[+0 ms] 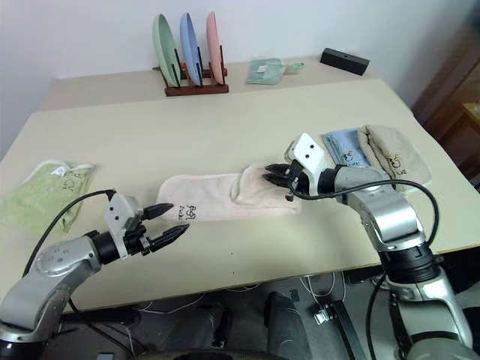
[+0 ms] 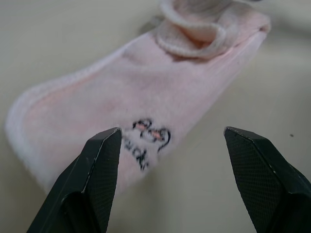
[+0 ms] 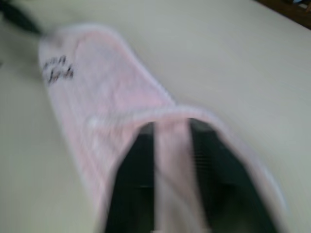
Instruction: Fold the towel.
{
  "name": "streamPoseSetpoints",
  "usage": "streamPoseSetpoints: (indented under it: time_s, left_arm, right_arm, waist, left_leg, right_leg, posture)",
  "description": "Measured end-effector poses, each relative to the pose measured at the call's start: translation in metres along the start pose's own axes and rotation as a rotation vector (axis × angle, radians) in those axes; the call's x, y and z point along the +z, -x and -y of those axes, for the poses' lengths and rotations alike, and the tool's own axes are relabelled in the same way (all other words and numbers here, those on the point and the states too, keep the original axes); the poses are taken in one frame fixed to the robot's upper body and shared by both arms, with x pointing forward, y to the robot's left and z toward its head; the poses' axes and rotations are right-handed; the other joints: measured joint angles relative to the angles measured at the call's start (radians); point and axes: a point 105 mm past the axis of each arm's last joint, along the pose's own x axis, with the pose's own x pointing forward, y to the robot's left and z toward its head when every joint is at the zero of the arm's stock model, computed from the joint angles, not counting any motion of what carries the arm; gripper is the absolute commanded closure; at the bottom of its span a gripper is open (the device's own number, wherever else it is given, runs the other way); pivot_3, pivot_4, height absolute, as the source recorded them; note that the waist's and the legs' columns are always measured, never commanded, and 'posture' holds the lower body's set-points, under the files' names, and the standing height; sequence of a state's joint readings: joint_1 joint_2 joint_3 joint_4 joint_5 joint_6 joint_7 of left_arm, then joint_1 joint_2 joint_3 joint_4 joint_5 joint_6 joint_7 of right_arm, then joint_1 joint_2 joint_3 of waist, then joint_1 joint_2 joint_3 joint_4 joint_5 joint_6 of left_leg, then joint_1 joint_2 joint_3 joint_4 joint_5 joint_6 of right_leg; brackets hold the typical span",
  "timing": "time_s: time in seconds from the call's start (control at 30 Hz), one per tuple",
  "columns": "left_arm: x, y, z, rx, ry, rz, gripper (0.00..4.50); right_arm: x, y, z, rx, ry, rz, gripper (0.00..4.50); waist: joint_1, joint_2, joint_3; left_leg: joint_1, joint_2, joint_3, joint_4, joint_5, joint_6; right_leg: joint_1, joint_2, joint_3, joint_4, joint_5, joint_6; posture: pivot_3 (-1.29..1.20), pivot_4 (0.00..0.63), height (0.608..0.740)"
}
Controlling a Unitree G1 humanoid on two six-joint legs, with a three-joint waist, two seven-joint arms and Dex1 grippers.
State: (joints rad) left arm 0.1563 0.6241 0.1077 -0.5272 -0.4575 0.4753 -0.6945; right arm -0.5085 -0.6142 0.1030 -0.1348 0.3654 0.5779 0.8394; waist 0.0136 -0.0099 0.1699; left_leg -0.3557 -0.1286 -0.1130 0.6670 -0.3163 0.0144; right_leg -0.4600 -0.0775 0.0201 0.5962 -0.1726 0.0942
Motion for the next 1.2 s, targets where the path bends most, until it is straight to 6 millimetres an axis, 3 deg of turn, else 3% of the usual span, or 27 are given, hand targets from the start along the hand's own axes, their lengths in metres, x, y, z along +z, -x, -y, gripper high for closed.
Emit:
streamPoseSetpoints:
  time_s: [0.13, 0.27, 0.53, 0.57, 0.63, 0.7, 0.83, 1.07, 1.2]
  left_arm:
    - [-0.012, 0.006, 0.007, 0.012, 0.047, -0.021, 1.07]
    - [-0.02, 0.008, 0.01, 0.034, 0.088, -0.029, 1.07]
    - [-0.031, 0.014, 0.007, 0.164, 0.185, -0.003, 1.07]
    - [-0.031, 0.015, 0.004, 0.191, 0.204, 0.004, 1.07]
    - [-0.035, 0.019, -0.001, 0.254, 0.286, 0.011, 0.55]
    - [-0.037, 0.02, -0.003, 0.293, 0.385, 0.036, 0.0]
    - [-0.031, 0.011, 0.0, 0.305, 0.579, 0.097, 0.0]
    - [-0.021, -0.008, -0.009, 0.36, 0.87, 0.179, 0.0]
    - [-0.011, -0.029, -0.019, 0.348, 1.078, 0.251, 0.0]
  right_arm:
    - [-0.026, -0.02, 0.001, -0.019, -0.061, -0.016, 4.46]
    - [-0.068, -0.036, -0.015, 0.0, -0.09, -0.087, 4.46]
    - [-0.066, -0.04, -0.015, -0.045, -0.026, -0.031, 4.46]
    - [-0.064, -0.038, -0.013, -0.048, -0.03, -0.021, 3.95]
    - [-0.051, -0.032, -0.009, -0.046, -0.008, 0.013, 3.25]
    - [-0.033, -0.024, -0.008, -0.02, 0.034, 0.052, 2.17]
    - [-0.002, -0.013, -0.018, 0.067, 0.158, 0.103, 0.18]
    - [0.007, -0.015, -0.03, 0.113, 0.232, 0.116, 0.18]
    - [0.007, -0.018, -0.037, 0.133, 0.256, 0.111, 0.18]
  waist:
    - [-0.001, 0.0, 0.0]
    - [-0.002, 0.0, 0.0]
    - [-0.003, -0.001, -0.002]
    - [-0.003, -0.001, -0.002]
    - [-0.002, -0.001, -0.002]
    - [-0.001, -0.001, -0.002]
    - [-0.001, -0.001, -0.002]
    - [0.002, -0.001, -0.003]
    - [0.01, -0.001, -0.003]
  left_leg:
    - [0.0, 0.0, 0.0, 0.0, 0.0, 0.0]
    - [0.0, 0.0, 0.0, 0.0, 0.0, 0.0]
    - [0.002, 0.0, 0.0, 0.0, 0.0, 0.0]
    - [0.002, 0.0, 0.0, 0.0, 0.0, 0.0]
    - [0.001, 0.0, 0.0, 0.0, 0.0, 0.0]
    - [0.001, 0.0, 0.0, 0.0, 0.0, 0.0]
    - [0.002, 0.0, 0.0, 0.0, 0.0, 0.0]
    - [0.002, 0.0, -0.001, 0.001, 0.001, -0.001]
    - [0.002, -0.001, -0.001, 0.002, 0.001, -0.002]
  right_leg:
    - [0.0, 0.0, 0.0, 0.0, 0.0, 0.0]
    - [0.0, 0.0, 0.0, 0.0, 0.0, 0.0]
    - [0.001, 0.001, 0.0, 0.001, 0.0, 0.0]
    - [0.001, 0.001, 0.0, 0.001, 0.0, 0.0]
    - [0.001, 0.001, 0.0, 0.0, 0.0, 0.0]
    - [0.001, 0.001, 0.0, 0.0, 0.0, 0.0]
    - [0.002, 0.001, -0.001, 0.0, 0.0, 0.0]
    - [0.003, 0.0, -0.001, 0.001, 0.0, 0.0]
    - [0.003, 0.0, -0.001, 0.001, 0.0, 0.0]
  posture:
    - [0.0, 0.15, 0.738]
    - [0.0, 0.15, 0.738]
    - [0.0, 0.15, 0.738]
    - [0.0, 0.15, 0.738]
    - [0.0, 0.15, 0.738]
    - [0.0, 0.15, 0.738]
    - [0.0, 0.15, 0.738]
    - [0.0, 0.15, 0.738]
    - [0.0, 0.15, 0.738]
